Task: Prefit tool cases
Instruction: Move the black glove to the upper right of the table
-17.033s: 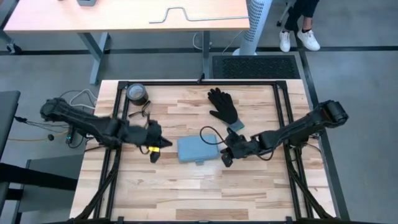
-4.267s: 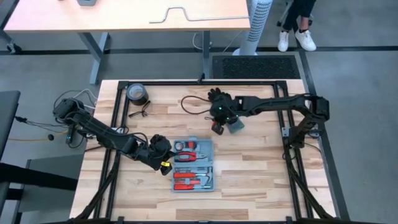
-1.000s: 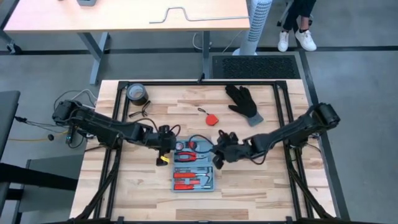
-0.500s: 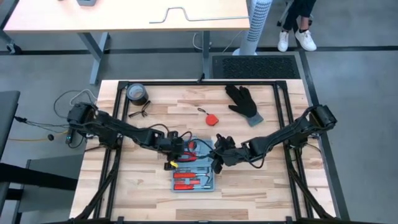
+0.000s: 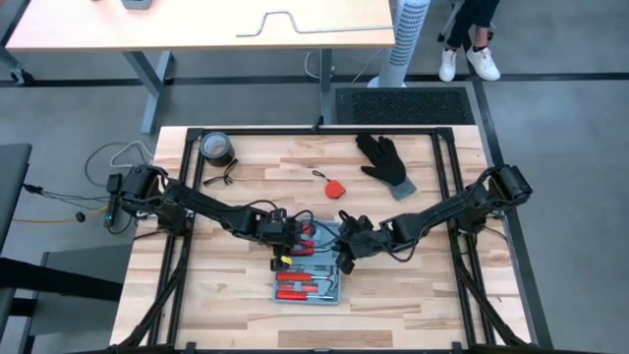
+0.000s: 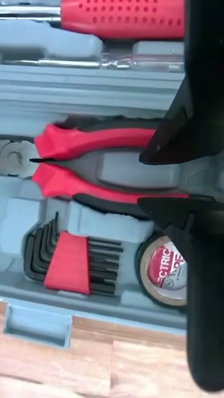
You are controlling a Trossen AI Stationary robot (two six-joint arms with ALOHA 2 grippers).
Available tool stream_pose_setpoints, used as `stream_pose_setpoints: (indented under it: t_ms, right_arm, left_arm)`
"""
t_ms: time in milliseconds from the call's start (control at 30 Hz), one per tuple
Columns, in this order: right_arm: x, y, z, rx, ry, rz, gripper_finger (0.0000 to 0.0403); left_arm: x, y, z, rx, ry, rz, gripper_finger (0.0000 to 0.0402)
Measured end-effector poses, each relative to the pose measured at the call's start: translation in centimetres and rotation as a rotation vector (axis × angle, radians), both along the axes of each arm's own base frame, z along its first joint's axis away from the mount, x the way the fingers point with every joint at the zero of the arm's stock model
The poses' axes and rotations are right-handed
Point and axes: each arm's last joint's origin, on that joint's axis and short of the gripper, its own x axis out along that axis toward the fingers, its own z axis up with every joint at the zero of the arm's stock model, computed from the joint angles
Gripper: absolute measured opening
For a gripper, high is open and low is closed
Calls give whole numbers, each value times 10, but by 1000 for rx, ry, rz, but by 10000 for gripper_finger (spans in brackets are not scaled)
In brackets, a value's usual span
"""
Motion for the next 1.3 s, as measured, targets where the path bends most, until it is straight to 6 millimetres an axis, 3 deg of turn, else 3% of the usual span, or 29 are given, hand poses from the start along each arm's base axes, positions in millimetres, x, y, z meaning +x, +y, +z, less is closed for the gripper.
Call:
stream_pose_setpoints:
  t_ms: [133, 333, 433, 667, 900, 1067, 1300]
  right_arm:
    - [4, -15, -2, 107, 44, 49, 98]
    - [10, -39, 0, 264, 52, 107, 98]
    - [13, -52, 1, 315, 39, 136, 100]
    - [16, -74, 2, 357, 23, 182, 135]
    - [26, -71, -25, 390, 72, 213, 181]
    - [32, -67, -44, 416, 104, 200, 186]
    - [34, -71, -45, 397, 98, 175, 180]
  left_arm:
    - [-1, -1, 5, -69, -7, 32, 86]
    - [-17, -12, 44, -124, -150, 67, 86]
    - [-31, -23, 52, -124, -198, 119, 86]
    - [-51, -47, 32, -147, -196, 218, 86]
    - [-64, -56, 18, -187, -186, 285, 86]
    - [-70, -61, 14, -212, -164, 304, 86]
    - [-73, -66, 10, -226, -148, 325, 86]
